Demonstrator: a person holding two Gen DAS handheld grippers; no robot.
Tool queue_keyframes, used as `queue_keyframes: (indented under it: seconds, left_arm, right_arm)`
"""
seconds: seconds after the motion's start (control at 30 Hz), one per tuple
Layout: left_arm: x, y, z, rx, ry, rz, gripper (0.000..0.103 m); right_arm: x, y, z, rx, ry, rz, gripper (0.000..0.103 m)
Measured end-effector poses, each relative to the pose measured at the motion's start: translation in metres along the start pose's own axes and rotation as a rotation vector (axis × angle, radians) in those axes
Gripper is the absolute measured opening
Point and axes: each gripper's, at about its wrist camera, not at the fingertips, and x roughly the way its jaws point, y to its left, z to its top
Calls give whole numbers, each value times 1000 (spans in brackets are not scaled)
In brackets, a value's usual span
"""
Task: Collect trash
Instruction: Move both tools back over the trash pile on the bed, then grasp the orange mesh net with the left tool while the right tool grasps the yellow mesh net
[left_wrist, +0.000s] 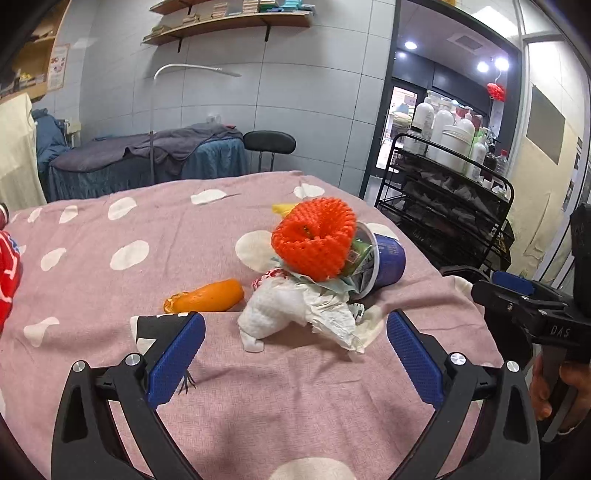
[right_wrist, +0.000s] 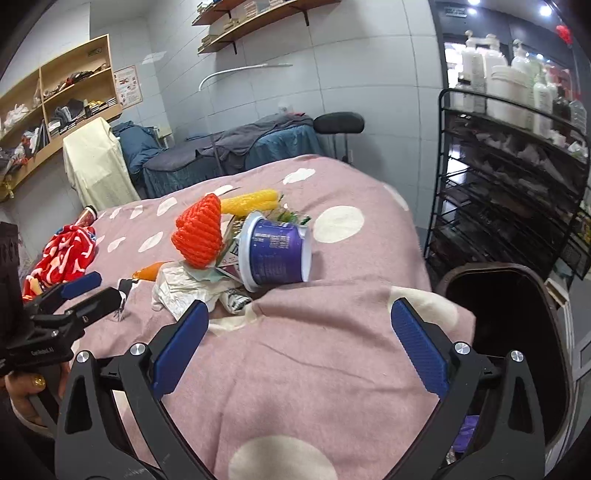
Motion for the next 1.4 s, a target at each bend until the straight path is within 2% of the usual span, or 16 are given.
queue_keyframes:
  seconds: [0.1,0.23,0.4,0.5,0.73,0.83,0.93,1.1,1.4]
  left_arm:
    - [7,9,6,-23,7,-28,98]
    - [17,10,21,-19,2,-63,95]
    - [45,3,42,-19,46,-135,95]
    - [62,-5,48,-6,67,-154,94]
    - [86,-4,56,-34,93,-160,72]
    - [88,-3,56,-38,103,-161,43]
    - [83,2,54,-52,94,-164,26]
    - [73,11,51,-80,78,-167,18]
    - [33,23,50,-89,-30,-109,17]
  right_arm:
    - [16,1,7,14,34,33,98]
    - [33,4,12,26,59,24,98]
    - [41,5,15,40,65,22,98]
    - [44,7,14,32,71,14,98]
    - [49,5,16,26,77,4,98]
    - [52,4,18,28,80,7,98]
    - [53,5,21,28,77,16,98]
    - [58,11,33,10,58,37,98]
    - [95,26,81,9,57,104,97]
